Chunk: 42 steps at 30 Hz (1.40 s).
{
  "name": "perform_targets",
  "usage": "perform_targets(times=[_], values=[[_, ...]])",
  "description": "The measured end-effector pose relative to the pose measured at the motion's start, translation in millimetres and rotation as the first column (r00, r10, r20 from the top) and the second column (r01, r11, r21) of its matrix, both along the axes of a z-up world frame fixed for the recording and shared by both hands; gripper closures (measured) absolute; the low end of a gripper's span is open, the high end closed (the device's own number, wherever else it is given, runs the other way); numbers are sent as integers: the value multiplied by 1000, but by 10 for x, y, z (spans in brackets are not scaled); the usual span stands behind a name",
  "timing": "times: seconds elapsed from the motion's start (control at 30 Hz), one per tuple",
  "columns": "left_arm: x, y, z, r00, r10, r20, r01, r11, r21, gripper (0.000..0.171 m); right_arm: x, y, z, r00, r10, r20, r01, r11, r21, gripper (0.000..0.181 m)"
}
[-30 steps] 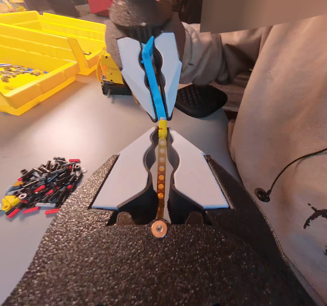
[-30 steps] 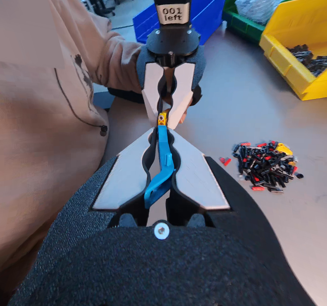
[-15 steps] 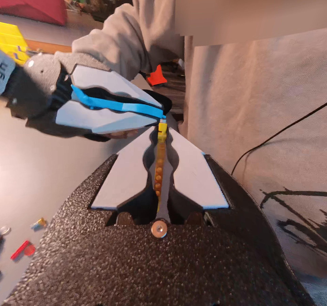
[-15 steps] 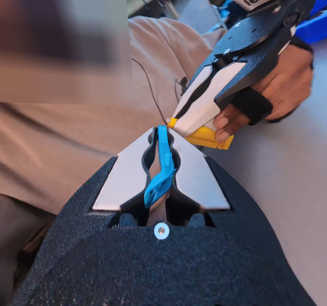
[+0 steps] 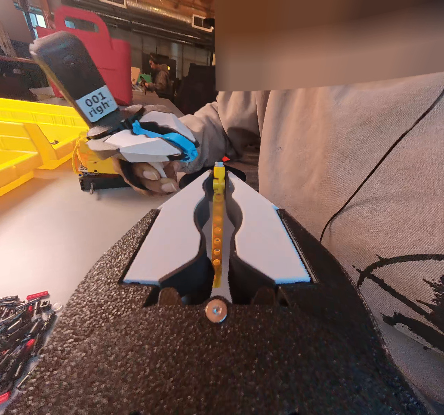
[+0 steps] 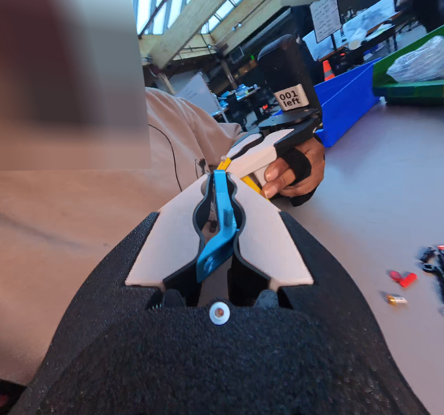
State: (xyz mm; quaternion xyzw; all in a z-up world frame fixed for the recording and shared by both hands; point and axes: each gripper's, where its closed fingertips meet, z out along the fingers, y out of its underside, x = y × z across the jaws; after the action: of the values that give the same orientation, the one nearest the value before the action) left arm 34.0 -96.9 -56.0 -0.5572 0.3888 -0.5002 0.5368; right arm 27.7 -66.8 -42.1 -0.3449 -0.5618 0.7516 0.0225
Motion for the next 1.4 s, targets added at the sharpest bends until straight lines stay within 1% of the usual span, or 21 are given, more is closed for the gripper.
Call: perform_targets(times=[0.1, 0.17, 0.27, 0.37, 0.47, 0.6, 0.73, 0.87, 1.07, 1.23, 1.3, 1.4], values=[[-24, -2, 27, 1000, 8, 13, -8, 1000, 20, 165, 3, -62, 37, 995, -87, -54, 94, 988, 125, 172], [-27, 15, 31, 1000, 20, 10, -20, 999, 29, 165, -30, -68, 59, 987, -149, -67, 159, 970, 186, 172], [-21, 42, 20, 999, 48, -14, -47, 998, 52, 165, -45, -86, 74, 976, -202, -78, 216, 942, 258, 172], [-19, 74, -8, 994, 92, -53, -87, 993, 85, 165, -66, -48, 64, 964, -257, -72, 267, 917, 298, 172], [-29, 119, -33, 986, 140, -86, -129, 985, 117, 165, -63, -62, 18, 958, -276, -75, 284, 894, 345, 172], [-54, 202, -86, 963, 223, -155, -196, 966, 168, 165, -69, -85, -18, 955, -290, -67, 294, 883, 366, 172], [-95, 274, -115, 933, 294, -207, -252, 945, 209, 165, -97, -16, -70, 942, -334, -41, 325, 873, 364, 172], [-132, 343, -170, 893, 361, -270, -298, 922, 249, 165, -112, 30, -65, 931, -364, -33, 352, 871, 343, 172], [-165, 424, -232, 824, 444, -352, -347, 887, 304, 165, -167, 101, -146, 910, -414, -5, 389, 852, 350, 171], [-182, 457, -293, 772, 482, -414, -363, 869, 336, 165, -199, 133, -238, 896, -444, 19, 402, 828, 390, 171], [-196, 479, -348, 732, 507, -456, -368, 857, 362, 165, -213, 151, -293, 887, -461, 31, 401, 802, 442, 171], [-227, 530, -455, 627, 562, -539, -376, 825, 422, 165, -236, 183, -412, 866, -499, 25, 396, 716, 576, 172]])
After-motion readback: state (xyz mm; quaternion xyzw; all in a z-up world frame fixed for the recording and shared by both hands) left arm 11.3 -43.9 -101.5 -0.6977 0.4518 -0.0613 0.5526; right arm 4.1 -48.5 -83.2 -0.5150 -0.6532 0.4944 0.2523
